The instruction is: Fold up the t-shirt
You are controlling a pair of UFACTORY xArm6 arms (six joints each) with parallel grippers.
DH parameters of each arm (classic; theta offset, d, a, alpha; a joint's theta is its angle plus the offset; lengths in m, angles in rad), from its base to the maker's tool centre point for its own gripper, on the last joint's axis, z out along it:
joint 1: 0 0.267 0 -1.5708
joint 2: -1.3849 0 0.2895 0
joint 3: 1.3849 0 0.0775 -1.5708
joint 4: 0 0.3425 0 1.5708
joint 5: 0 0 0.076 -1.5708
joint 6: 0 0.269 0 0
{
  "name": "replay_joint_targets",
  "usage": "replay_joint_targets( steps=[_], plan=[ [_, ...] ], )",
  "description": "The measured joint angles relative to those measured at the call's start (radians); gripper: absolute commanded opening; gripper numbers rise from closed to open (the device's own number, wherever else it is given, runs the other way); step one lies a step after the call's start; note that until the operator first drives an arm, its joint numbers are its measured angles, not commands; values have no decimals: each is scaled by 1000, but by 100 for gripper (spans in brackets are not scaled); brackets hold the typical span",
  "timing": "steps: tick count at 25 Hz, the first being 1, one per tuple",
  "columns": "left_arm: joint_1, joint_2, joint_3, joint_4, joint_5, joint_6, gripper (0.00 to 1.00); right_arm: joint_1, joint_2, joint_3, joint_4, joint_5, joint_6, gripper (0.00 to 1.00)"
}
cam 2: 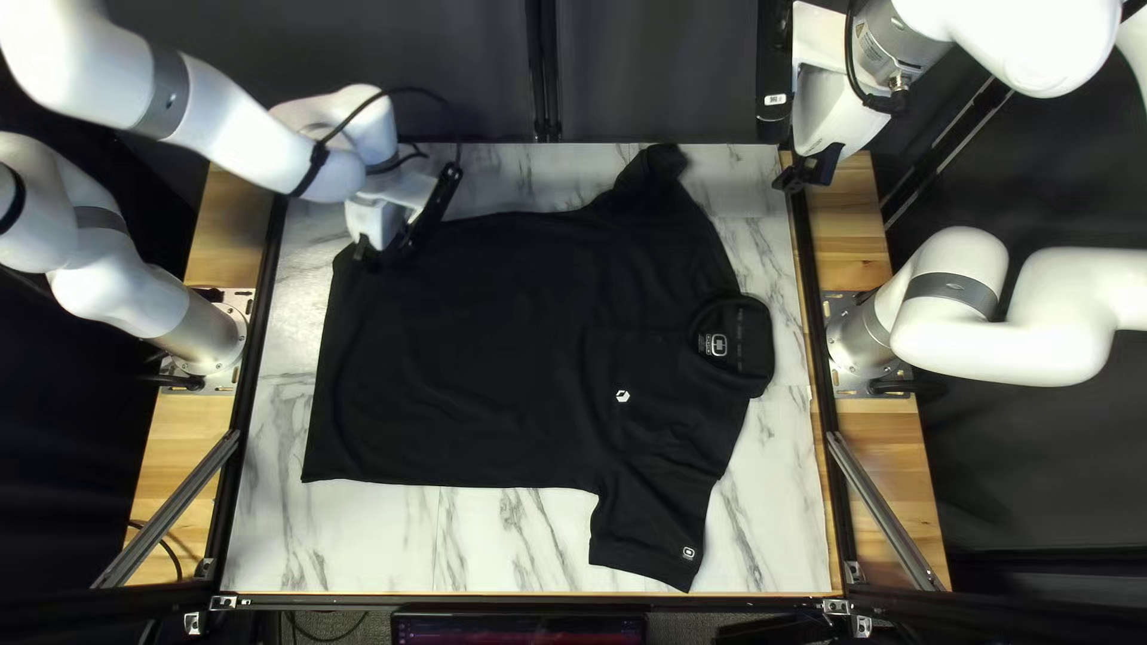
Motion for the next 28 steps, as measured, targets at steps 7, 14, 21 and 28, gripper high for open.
replay_joint_targets(
  steps=[7,14,21,28],
  plan=[
    [-8,6,-57,25,45,-14,100,0,0,0,0,0,0,100],
    [31,66,-138,67,64,-26,100,0,0,0,0,0,0,100],
    [63,166,-139,81,10,-55,100,0,0,0,0,0,0,100],
    [-44,18,2,59,13,-131,100,0,0,0,0,0,0,100]
  ],
)
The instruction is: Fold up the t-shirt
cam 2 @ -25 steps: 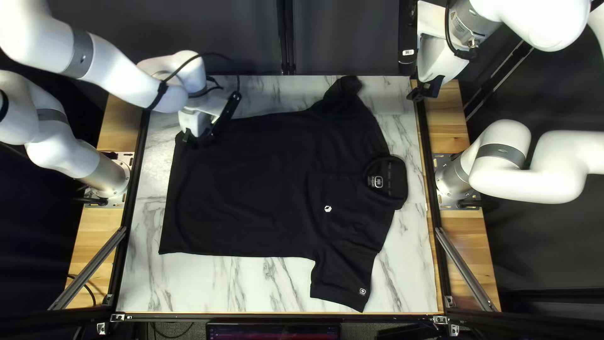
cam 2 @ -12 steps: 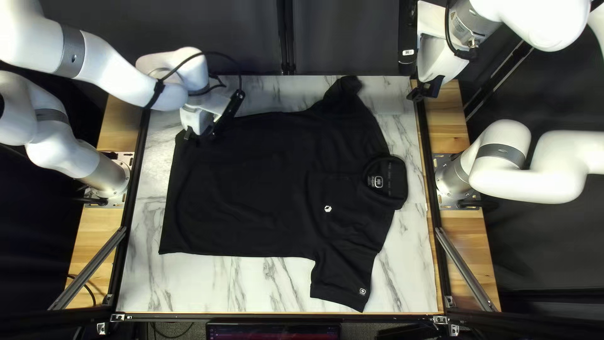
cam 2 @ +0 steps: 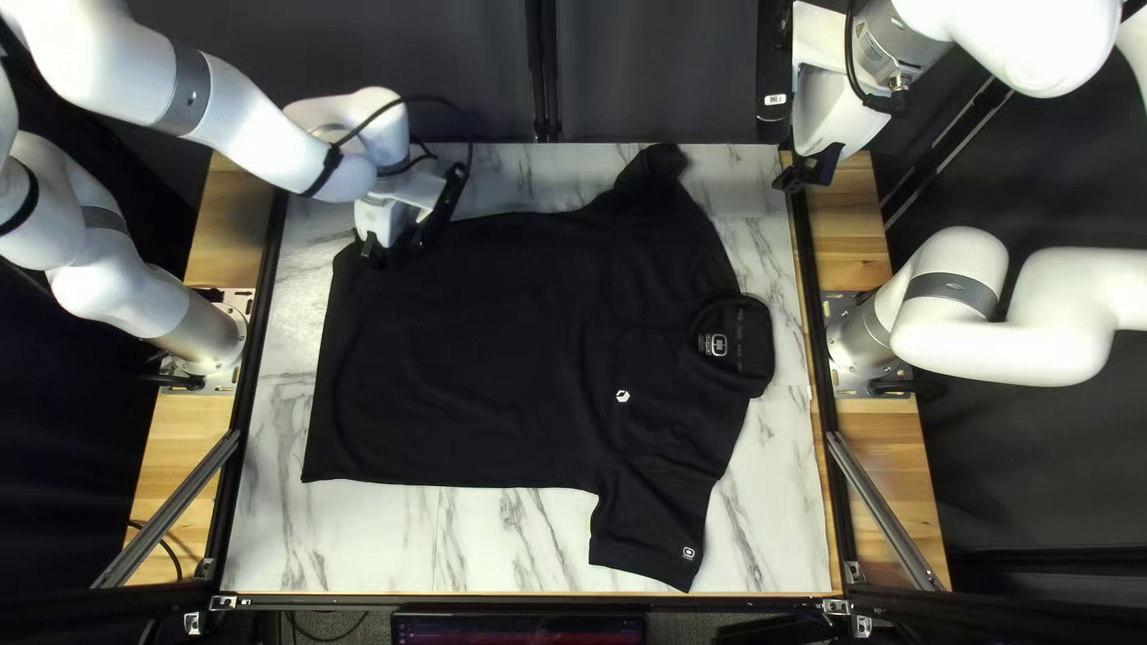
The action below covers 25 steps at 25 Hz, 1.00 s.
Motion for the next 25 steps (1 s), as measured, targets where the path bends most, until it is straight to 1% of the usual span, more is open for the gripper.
replay_joint_targets(
  steps=[4,8,11,13,16,19,22,25],
  plan=[
    [-97,-103,62,-23,19,-44,100,0,0,0,0,0,0,100],
    [-204,-246,100,-41,84,-96,100,0,0,0,0,0,0,100],
    [-270,-335,103,-38,149,-137,100,0,0,0,0,0,0,100],
    [-314,-372,91,-33,186,-164,100,0,0,0,0,0,0,100],
    [-343,-373,74,-27,198,-176,100,0,0,0,0,0,0,100],
    [-352,-349,67,-24,185,-175,100,0,0,0,0,0,0,100],
    [-351,-295,50,-14,167,-180,100,0,0,0,0,0,0,100],
    [-361,-234,20,12,151,-237,100,0,0,0,0,0,0,100]
  ],
)
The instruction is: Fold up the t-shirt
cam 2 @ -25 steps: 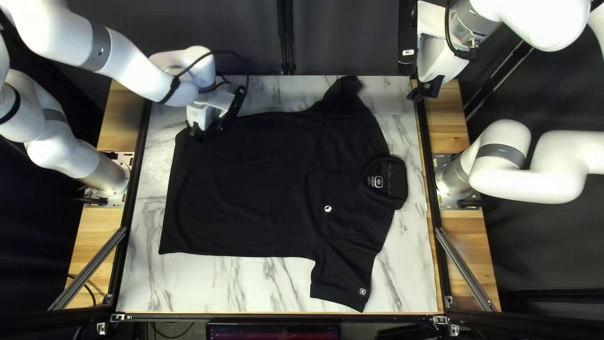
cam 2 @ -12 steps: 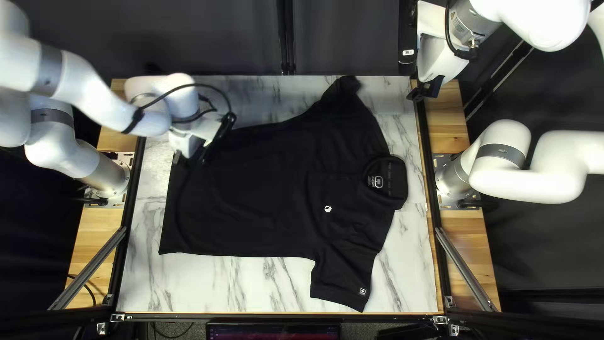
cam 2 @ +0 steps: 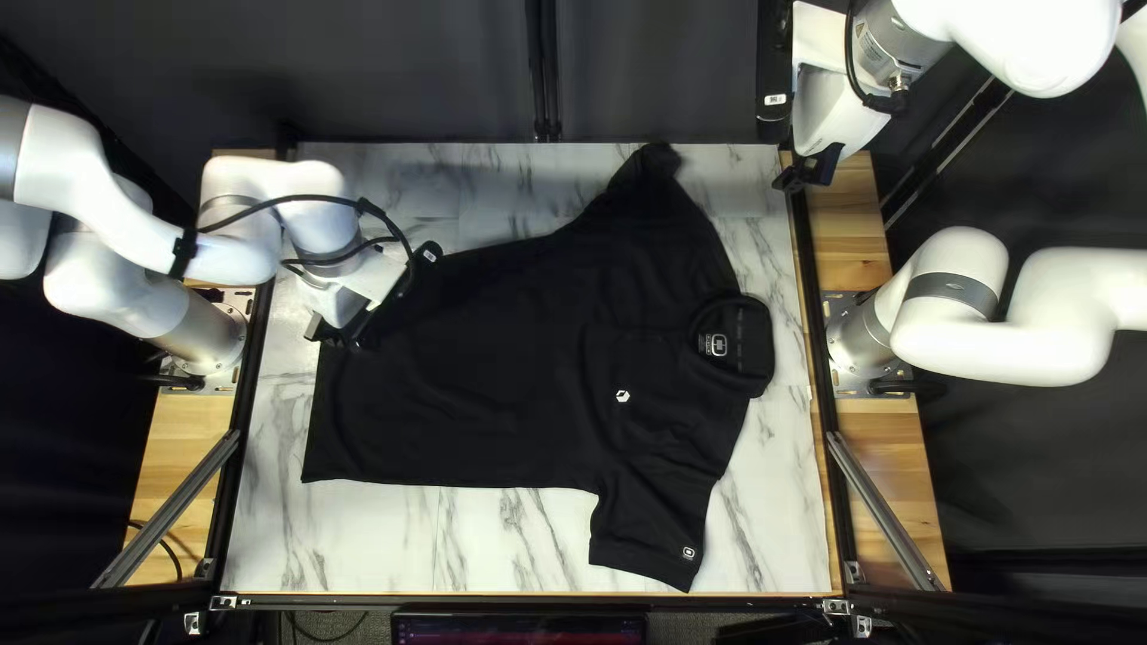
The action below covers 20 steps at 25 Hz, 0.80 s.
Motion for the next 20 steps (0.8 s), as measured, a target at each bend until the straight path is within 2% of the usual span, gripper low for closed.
replay_joint_targets(
  steps=[7,15,20],
  plan=[
    [-43,98,-42,95,-26,-267,100,0,0,0,0,0,0,100],
    [-104,116,3,182,-46,-661,94,0,0,0,0,0,0,100],
    [-117,145,16,203,-74,-779,93,0,0,0,0,0,0,100]
  ],
)
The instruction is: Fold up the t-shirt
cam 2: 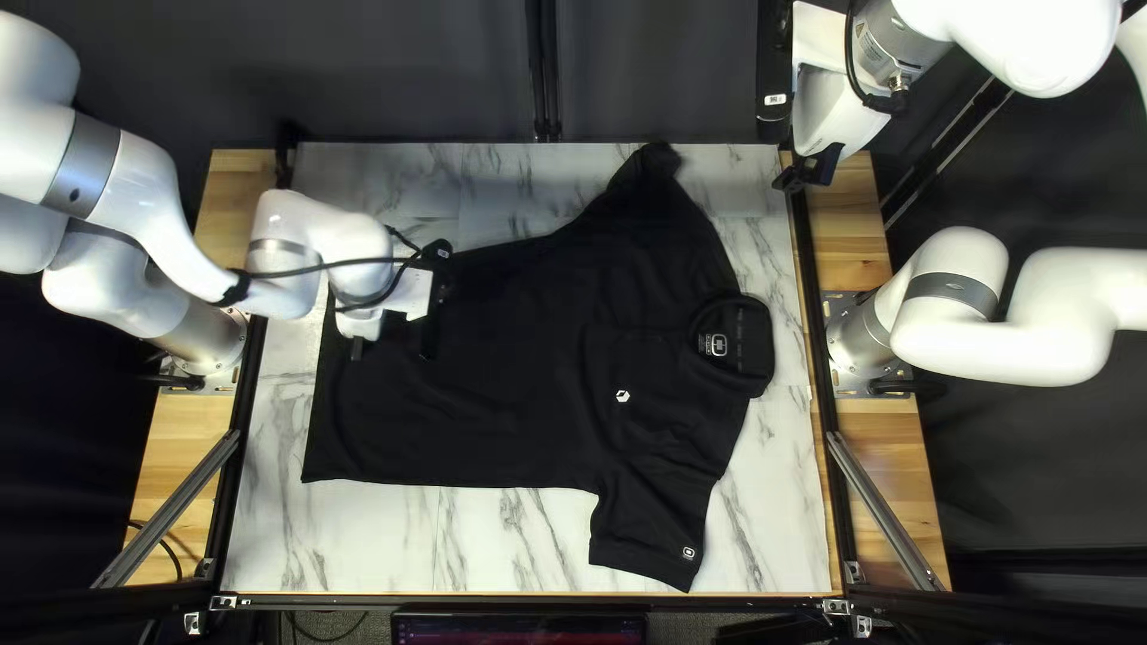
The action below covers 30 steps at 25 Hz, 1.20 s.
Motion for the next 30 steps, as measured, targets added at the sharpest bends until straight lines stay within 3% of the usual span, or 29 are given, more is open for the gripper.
replay_joint_targets(
  steps=[7,9,21,30],
  plan=[
    [11,16,0,5,-24,-35,93,0,0,0,0,0,0,100],
    [14,14,-1,5,-28,-33,100,0,0,0,0,0,0,100],
    [7,-2,4,-6,-29,-29,100,0,0,0,0,0,0,100],
    [27,60,-43,-22,-37,-69,100,0,0,0,0,0,0,100]
  ],
)
